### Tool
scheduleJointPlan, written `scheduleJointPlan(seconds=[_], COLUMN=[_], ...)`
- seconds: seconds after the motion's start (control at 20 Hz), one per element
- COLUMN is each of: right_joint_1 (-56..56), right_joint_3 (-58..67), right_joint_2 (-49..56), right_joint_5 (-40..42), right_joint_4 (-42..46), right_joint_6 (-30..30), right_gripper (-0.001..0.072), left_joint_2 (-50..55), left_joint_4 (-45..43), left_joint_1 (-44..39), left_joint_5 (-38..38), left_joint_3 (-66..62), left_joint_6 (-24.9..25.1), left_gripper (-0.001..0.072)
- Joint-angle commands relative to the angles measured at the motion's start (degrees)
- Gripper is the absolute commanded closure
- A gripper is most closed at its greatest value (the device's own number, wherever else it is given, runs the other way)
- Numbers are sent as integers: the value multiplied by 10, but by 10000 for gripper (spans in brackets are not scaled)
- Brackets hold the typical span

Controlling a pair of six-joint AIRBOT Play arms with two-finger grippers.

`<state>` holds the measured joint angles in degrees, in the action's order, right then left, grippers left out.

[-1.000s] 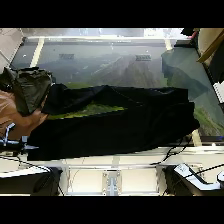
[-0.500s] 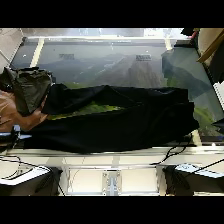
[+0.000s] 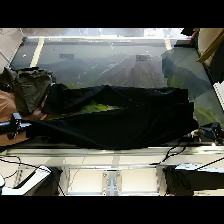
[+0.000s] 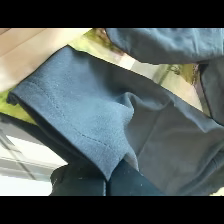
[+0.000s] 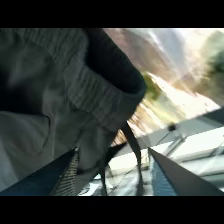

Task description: Fold the clothes and pants, and hang the long-sleeved shirts on hangers.

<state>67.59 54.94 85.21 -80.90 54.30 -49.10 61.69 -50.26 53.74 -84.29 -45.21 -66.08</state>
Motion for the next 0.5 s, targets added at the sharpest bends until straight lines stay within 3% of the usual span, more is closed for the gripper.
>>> scheduleJointPlan(seconds=[0.0,0.25,0.45], right_joint_1=[-31,-115,-125], right_joint_3=[-10,-10,-10], right_joint_2=[12,13,13], right_joint_5=[10,68,85], right_joint_4=[-39,-44,-15], right_joint_6=[17,17,-49], right_gripper=[186,149,149], left_joint_2=[-7,-7,-7], left_joint_4=[-8,-7,-8], left_joint_1=[-9,-9,-9], left_joint_5=[9,9,9], left_joint_3=[-1,-1,-1], left_joint_6=[-9,22,43], left_gripper=[701,701,701])
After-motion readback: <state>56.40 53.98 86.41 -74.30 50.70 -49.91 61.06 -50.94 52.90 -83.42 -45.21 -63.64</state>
